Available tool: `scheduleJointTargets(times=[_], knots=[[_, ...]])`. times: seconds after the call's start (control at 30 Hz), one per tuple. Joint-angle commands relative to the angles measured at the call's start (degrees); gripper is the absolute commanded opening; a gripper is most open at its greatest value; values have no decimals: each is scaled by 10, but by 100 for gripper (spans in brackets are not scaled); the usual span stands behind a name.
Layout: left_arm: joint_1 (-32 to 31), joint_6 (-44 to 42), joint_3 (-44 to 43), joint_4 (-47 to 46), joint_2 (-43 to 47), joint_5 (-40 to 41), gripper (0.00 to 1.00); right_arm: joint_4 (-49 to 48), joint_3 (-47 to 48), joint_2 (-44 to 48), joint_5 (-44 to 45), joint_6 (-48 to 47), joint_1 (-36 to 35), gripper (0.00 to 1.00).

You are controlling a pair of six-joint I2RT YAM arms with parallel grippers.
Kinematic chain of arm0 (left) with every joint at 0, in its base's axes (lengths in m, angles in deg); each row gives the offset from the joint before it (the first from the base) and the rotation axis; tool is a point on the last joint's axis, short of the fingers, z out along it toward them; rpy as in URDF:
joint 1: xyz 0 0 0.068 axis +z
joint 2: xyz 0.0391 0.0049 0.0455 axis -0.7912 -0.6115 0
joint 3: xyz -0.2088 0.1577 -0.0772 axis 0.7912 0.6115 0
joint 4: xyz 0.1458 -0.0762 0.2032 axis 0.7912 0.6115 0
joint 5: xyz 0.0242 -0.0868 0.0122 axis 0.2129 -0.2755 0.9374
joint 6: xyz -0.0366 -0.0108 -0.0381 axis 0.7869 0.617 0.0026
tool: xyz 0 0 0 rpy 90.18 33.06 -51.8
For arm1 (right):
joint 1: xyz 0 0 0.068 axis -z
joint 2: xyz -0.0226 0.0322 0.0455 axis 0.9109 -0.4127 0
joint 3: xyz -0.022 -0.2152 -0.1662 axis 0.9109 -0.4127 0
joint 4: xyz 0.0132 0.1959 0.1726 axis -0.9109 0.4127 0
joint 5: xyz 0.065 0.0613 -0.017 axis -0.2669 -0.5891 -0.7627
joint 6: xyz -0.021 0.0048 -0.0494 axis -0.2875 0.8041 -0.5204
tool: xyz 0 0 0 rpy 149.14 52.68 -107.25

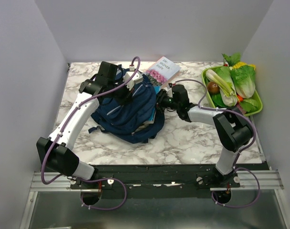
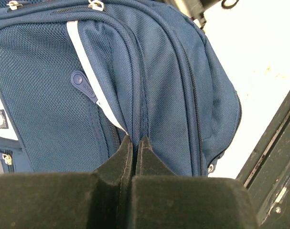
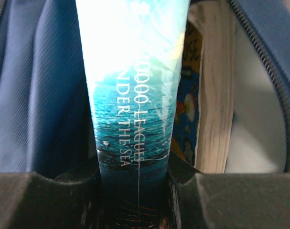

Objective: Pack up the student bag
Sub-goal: Place the book in the student bag.

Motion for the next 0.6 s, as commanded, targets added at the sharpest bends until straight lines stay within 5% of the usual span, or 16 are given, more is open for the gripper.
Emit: scheduleJointTargets(times=[0.0, 0.13, 0.33, 0.57], knots=[[-14, 36, 5, -68, 28, -91, 0, -34, 73, -22, 65, -17, -25, 1], [-13, 62, 16, -105, 26, -94, 0, 78, 135, -47, 87, -75, -72, 33], [7, 76, 17, -114, 17, -113, 0, 222, 151, -29, 89, -156, -77, 67], [38, 83, 13, -118, 18, -130, 0, 360, 125, 36, 183, -269, -77, 77]])
